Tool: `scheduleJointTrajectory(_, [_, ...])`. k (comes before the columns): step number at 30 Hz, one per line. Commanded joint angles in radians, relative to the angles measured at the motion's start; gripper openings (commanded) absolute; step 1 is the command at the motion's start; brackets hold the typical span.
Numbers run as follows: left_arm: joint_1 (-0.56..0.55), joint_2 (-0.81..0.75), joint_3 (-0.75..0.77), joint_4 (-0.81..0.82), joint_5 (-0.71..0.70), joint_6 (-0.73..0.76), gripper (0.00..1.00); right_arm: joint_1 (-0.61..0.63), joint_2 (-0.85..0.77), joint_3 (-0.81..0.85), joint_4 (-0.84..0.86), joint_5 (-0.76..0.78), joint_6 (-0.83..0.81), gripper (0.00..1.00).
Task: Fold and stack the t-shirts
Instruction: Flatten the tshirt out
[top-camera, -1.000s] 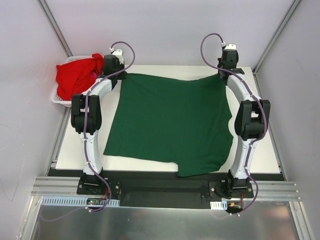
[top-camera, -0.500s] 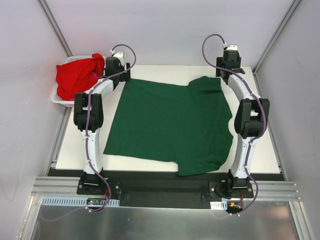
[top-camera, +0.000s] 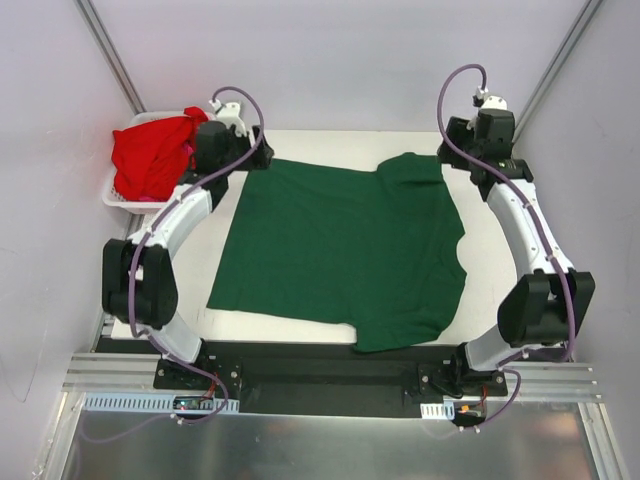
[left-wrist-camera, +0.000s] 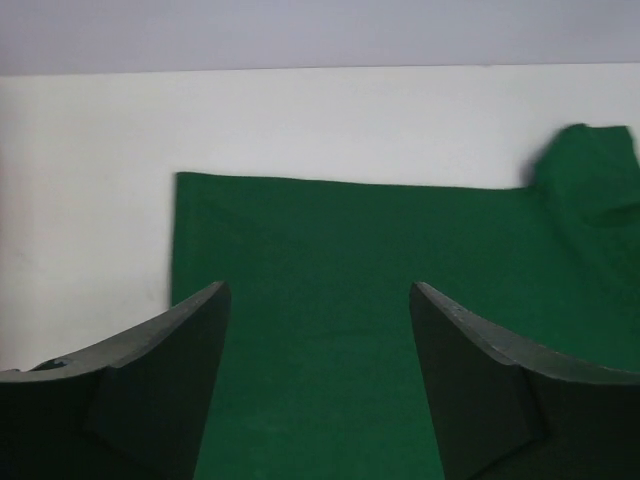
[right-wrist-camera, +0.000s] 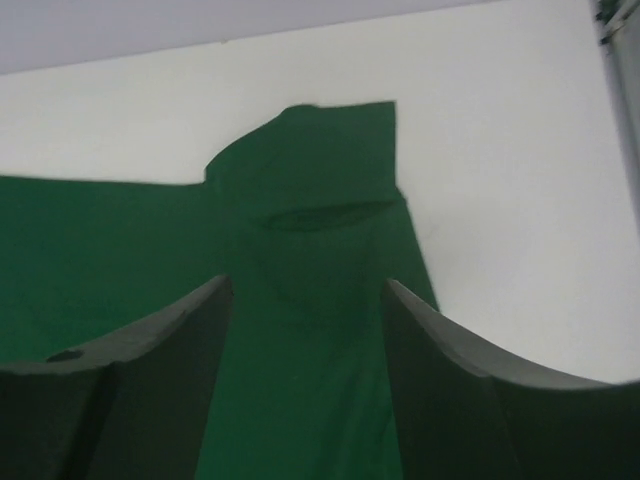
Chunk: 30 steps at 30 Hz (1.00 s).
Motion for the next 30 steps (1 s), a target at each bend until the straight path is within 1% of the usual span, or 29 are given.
scheduleJointTrajectory(1, [-0.091,-0.112,-0.184,0.035,0.056,-0.075,0.71,0.033,-0.081,-0.096,-0.107,-0.168,0.086,0.61])
scheduleJointTrajectory(2, [-0.120,-0.140,-0.214,0.051,0.049,-0.087,0.70,0.057,-0.092,-0.139,-0.127,-0.180,0.086,0.60])
scheduleJointTrajectory(5, [-0.161,-0.171,-0.320,0.065,0.028,-0.093,0.69,0.109,-0.135,-0.225,-0.150,-0.177,0.086,0.57])
scheduleJointTrajectory(6, [-0.176,-0.177,-0.345,0.072,0.031,-0.098,0.69,0.120,-0.144,-0.251,-0.155,-0.174,0.112,0.56])
scheduleJointTrajectory(8, [-0.193,-0.203,-0.425,0.091,0.002,-0.110,0.69,0.152,-0.174,-0.299,-0.152,-0.168,0.132,0.49])
scheduleJointTrajectory(9, [-0.198,-0.210,-0.449,0.120,0.002,-0.118,0.69,0.163,-0.182,-0.348,-0.149,-0.157,0.140,0.42])
scheduleJointTrajectory(10, [-0.198,-0.214,-0.494,0.132,0.000,-0.128,0.68,0.172,-0.188,-0.368,-0.149,-0.151,0.158,0.23])
scheduleJointTrajectory(11, [-0.198,-0.221,-0.509,0.141,-0.004,-0.139,0.68,0.183,-0.193,-0.388,-0.144,-0.146,0.165,0.18])
scheduleJointTrajectory(13, [-0.201,-0.223,-0.535,0.149,-0.010,-0.145,0.68,0.194,-0.201,-0.425,-0.145,-0.146,0.180,0.13])
scheduleJointTrajectory(15, [-0.203,-0.221,-0.548,0.154,-0.023,-0.144,0.67,0.211,-0.201,-0.440,-0.150,-0.134,0.191,0.13])
scheduleJointTrajectory(18, [-0.203,-0.212,-0.552,0.160,-0.032,-0.144,0.67,0.221,-0.192,-0.463,-0.155,-0.111,0.212,0.08])
scheduleJointTrajectory(19, [-0.203,-0.206,-0.551,0.161,-0.033,-0.141,0.67,0.222,-0.176,-0.468,-0.156,-0.106,0.217,0.04])
scheduleJointTrajectory(21, [-0.203,-0.191,-0.545,0.161,-0.041,-0.133,0.67,0.226,-0.159,-0.466,-0.159,-0.096,0.223,0.02])
scheduleJointTrajectory(25, [-0.203,-0.162,-0.529,0.161,-0.047,-0.125,0.65,0.226,-0.094,-0.454,-0.161,-0.096,0.215,0.01])
scheduleJointTrajectory(28, [-0.203,-0.110,-0.502,0.161,-0.050,-0.119,0.64,0.225,-0.032,-0.425,-0.158,-0.096,0.200,0.01])
scheduleJointTrajectory(29, [-0.203,-0.097,-0.493,0.158,-0.049,-0.116,0.64,0.223,0.000,-0.407,-0.158,-0.056,0.195,0.01])
scheduleJointTrajectory(30, [-0.203,-0.086,-0.473,0.155,-0.052,-0.113,0.64,0.222,0.014,-0.396,-0.158,-0.051,0.192,0.01])
